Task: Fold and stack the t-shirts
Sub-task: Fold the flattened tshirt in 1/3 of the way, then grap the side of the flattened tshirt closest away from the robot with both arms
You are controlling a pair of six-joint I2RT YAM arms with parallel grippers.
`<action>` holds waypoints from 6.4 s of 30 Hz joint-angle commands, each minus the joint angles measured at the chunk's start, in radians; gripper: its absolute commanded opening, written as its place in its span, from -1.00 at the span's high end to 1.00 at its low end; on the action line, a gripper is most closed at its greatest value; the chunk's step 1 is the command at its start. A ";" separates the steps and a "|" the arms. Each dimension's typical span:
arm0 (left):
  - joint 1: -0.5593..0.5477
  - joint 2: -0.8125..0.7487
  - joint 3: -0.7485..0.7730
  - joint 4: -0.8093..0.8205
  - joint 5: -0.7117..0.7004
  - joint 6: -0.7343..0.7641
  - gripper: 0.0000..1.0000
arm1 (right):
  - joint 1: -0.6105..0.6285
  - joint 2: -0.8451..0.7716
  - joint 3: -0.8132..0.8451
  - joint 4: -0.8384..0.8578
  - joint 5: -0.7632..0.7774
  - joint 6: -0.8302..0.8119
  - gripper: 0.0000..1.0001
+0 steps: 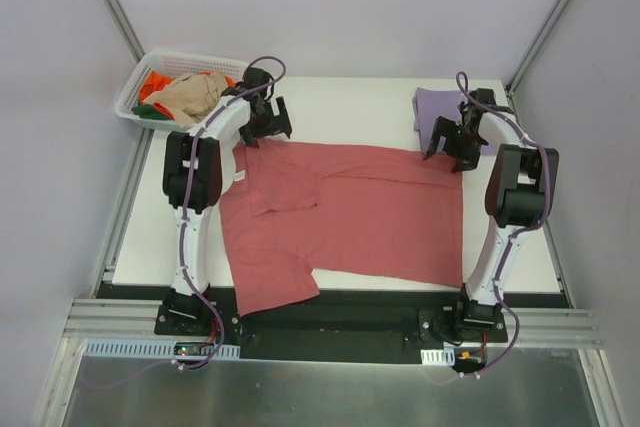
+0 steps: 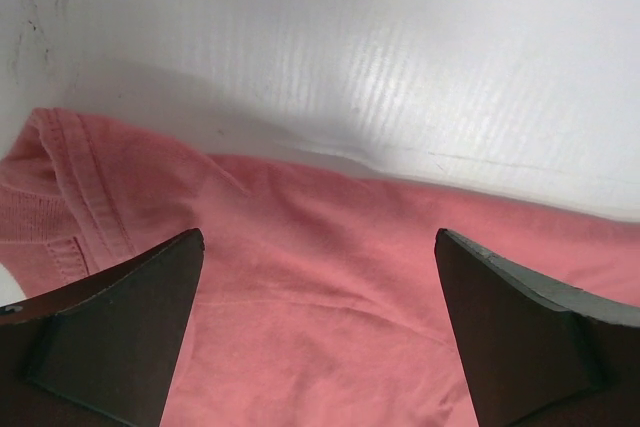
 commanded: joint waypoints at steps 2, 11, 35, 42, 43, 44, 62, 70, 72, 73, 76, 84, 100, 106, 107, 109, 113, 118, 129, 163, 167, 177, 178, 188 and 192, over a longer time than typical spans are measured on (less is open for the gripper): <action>-0.015 -0.208 -0.017 0.000 0.062 0.064 -0.98 | -0.012 -0.236 -0.097 0.007 0.153 0.021 -0.93; -0.184 -0.735 -0.609 0.002 -0.106 -0.067 -0.98 | 0.023 -0.609 -0.482 0.116 0.204 0.128 -0.93; -0.593 -1.237 -1.335 -0.349 0.159 -0.463 -0.01 | 0.142 -0.740 -0.664 0.116 0.304 0.120 -0.93; -0.621 -1.139 -1.337 -0.376 0.122 -0.462 0.02 | 0.142 -0.744 -0.668 0.116 0.322 0.120 -0.93; -0.624 -1.121 -1.328 -0.376 0.105 -0.466 0.03 | 0.143 -0.752 -0.674 0.125 0.319 0.122 -0.93; -0.627 -1.099 -1.318 -0.376 0.082 -0.474 0.04 | 0.142 -0.756 -0.680 0.132 0.312 0.120 -0.93; -0.669 -1.019 -1.159 -0.321 -0.027 -0.417 1.00 | 0.096 -0.983 -0.803 0.065 0.341 0.281 -0.93; -0.643 -1.000 -0.975 -0.143 -0.139 -0.304 1.00 | 0.083 -1.204 -0.924 -0.127 0.260 0.379 -0.93; -0.620 -0.977 -0.935 -0.104 -0.163 -0.269 1.00 | 0.085 -1.226 -0.955 -0.159 0.180 0.395 -0.93; -0.604 -0.972 -0.920 -0.092 -0.179 -0.262 1.00 | 0.083 -1.233 -0.969 -0.171 0.145 0.389 -0.93; -0.549 -0.955 -0.903 0.001 -0.142 -0.226 1.00 | 0.083 -1.244 -1.007 -0.202 0.075 0.406 -0.93; -0.483 -0.910 -0.863 0.078 -0.143 -0.189 1.00 | 0.083 -1.318 -1.122 -0.246 0.034 0.494 -0.98; -0.437 -0.935 -0.924 0.123 -0.127 -0.161 1.00 | 0.083 -1.195 -1.188 -0.020 0.175 0.541 -0.84; -0.420 -0.952 -0.948 0.123 -0.140 -0.176 1.00 | 0.085 -1.136 -1.115 0.047 0.286 0.481 -0.84; -0.419 -0.955 -0.952 0.123 -0.142 -0.178 1.00 | 0.083 -1.110 -1.099 0.047 0.302 0.469 -0.85; -0.416 -0.964 -0.959 0.123 -0.145 -0.181 1.00 | 0.083 -1.062 -1.072 0.045 0.327 0.443 -0.85; -0.409 -0.976 -0.976 0.123 -0.153 -0.186 1.00 | 0.083 -1.016 -1.042 0.008 0.356 0.433 -0.86; -0.402 -0.990 -0.984 0.123 -0.153 -0.184 1.00 | 0.085 -1.065 -1.061 -0.050 0.417 0.441 -0.86; -0.397 -1.009 -1.001 0.123 -0.153 -0.180 1.00 | 0.059 -1.212 -1.134 -0.118 0.387 0.498 -0.68; -0.394 -1.021 -1.016 0.131 -0.168 -0.178 1.00 | 0.188 -1.192 -1.154 -0.210 0.271 0.640 -0.04; -0.394 -1.004 -1.010 0.129 -0.163 -0.173 1.00 | 0.188 -1.163 -1.162 -0.179 0.304 0.645 -0.01; -0.385 -1.013 -1.014 0.131 -0.170 -0.180 1.00 | 0.188 -1.094 -1.128 -0.139 0.338 0.604 0.20; -0.383 -1.012 -1.013 0.129 -0.168 -0.180 1.00 | 0.188 -1.085 -1.127 -0.131 0.330 0.597 0.27; -0.376 -1.036 -1.022 0.129 -0.166 -0.181 1.00 | 0.188 -1.048 -1.116 -0.110 0.312 0.567 0.95; -0.363 -1.061 -1.022 0.131 -0.166 -0.173 1.00 | 0.188 -1.056 -1.093 -0.108 0.293 0.547 0.99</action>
